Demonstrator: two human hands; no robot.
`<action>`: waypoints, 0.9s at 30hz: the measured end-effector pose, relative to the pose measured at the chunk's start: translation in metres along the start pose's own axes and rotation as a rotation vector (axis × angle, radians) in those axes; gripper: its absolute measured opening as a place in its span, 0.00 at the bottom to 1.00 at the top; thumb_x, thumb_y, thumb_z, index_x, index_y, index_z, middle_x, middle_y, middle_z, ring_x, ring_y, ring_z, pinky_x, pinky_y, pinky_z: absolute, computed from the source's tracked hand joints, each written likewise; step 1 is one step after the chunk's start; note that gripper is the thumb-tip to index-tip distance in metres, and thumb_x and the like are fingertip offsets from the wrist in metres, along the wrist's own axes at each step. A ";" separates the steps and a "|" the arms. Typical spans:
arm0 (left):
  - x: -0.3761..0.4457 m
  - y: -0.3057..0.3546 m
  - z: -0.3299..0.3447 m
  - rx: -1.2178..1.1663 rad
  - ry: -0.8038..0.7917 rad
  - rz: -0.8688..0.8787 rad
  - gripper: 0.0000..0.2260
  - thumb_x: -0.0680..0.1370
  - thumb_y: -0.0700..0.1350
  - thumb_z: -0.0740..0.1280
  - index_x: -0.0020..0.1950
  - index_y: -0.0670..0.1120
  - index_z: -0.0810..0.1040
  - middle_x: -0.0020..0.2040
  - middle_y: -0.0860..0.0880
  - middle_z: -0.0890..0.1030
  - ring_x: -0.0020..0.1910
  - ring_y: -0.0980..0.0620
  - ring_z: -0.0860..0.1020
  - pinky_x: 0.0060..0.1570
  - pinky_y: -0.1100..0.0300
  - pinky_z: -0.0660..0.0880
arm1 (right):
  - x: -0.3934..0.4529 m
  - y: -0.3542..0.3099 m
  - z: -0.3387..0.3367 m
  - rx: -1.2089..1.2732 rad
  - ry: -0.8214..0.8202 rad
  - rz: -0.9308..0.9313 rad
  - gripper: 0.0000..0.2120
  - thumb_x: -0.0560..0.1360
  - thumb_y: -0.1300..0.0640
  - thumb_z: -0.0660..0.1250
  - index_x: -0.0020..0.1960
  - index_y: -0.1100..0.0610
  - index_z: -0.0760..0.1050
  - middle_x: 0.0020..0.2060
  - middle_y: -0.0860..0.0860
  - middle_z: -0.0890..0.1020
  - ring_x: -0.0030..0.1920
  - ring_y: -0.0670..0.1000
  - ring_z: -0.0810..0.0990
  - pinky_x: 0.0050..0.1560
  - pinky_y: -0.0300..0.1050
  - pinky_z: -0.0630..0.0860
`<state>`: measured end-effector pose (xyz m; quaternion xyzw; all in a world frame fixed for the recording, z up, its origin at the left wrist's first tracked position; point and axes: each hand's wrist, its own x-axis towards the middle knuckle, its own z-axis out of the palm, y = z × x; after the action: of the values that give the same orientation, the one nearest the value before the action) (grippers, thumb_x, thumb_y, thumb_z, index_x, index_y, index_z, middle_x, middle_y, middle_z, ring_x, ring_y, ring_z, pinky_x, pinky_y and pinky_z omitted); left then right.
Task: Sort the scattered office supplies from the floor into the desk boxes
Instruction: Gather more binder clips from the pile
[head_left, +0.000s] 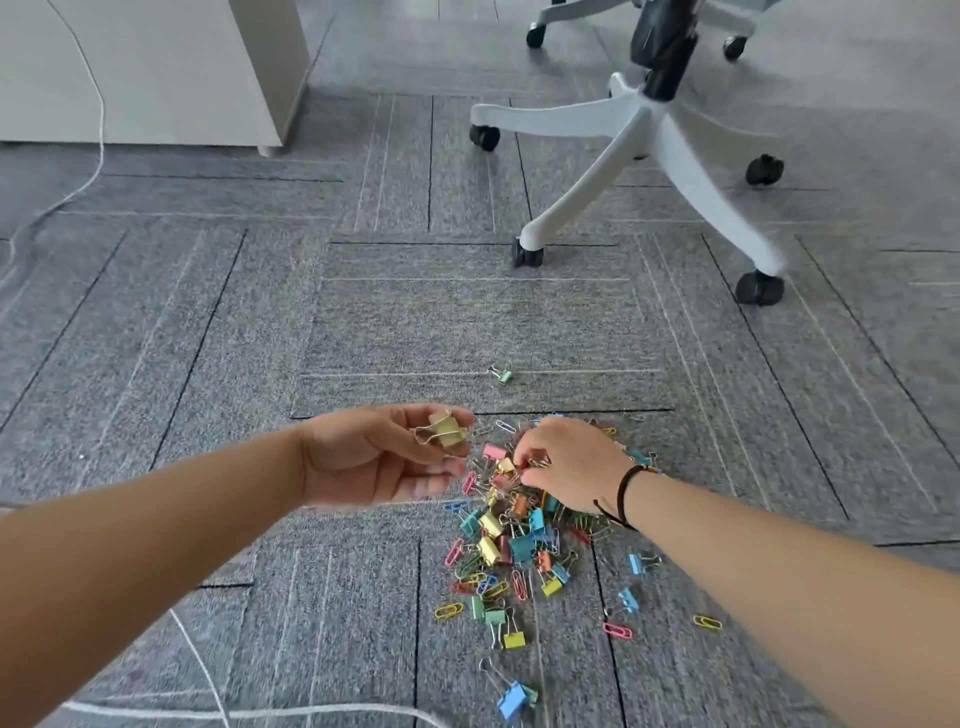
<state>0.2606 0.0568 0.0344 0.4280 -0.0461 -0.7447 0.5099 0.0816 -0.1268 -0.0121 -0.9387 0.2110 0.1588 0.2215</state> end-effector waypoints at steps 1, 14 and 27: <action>0.000 0.002 0.002 -0.003 -0.019 -0.006 0.23 0.68 0.24 0.67 0.59 0.40 0.83 0.52 0.36 0.82 0.45 0.42 0.84 0.45 0.53 0.83 | -0.002 0.002 -0.003 0.107 0.019 0.031 0.06 0.77 0.50 0.69 0.51 0.49 0.82 0.47 0.44 0.79 0.45 0.46 0.77 0.50 0.45 0.75; 0.024 -0.002 0.023 0.005 0.106 -0.009 0.25 0.78 0.60 0.66 0.64 0.41 0.75 0.56 0.38 0.82 0.50 0.40 0.82 0.49 0.51 0.79 | -0.062 0.022 -0.052 1.841 -0.114 0.375 0.12 0.76 0.59 0.66 0.56 0.63 0.78 0.42 0.59 0.81 0.44 0.59 0.84 0.48 0.55 0.83; 0.024 -0.016 0.021 0.157 0.286 -0.047 0.16 0.78 0.53 0.68 0.37 0.44 0.70 0.33 0.47 0.72 0.30 0.50 0.73 0.24 0.64 0.70 | -0.055 0.019 -0.040 1.755 -0.279 0.389 0.18 0.73 0.78 0.59 0.56 0.60 0.69 0.52 0.66 0.77 0.32 0.50 0.71 0.32 0.41 0.74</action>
<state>0.2323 0.0373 0.0253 0.5690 -0.0211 -0.6822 0.4586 0.0339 -0.1436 0.0369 -0.3529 0.3821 0.0881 0.8495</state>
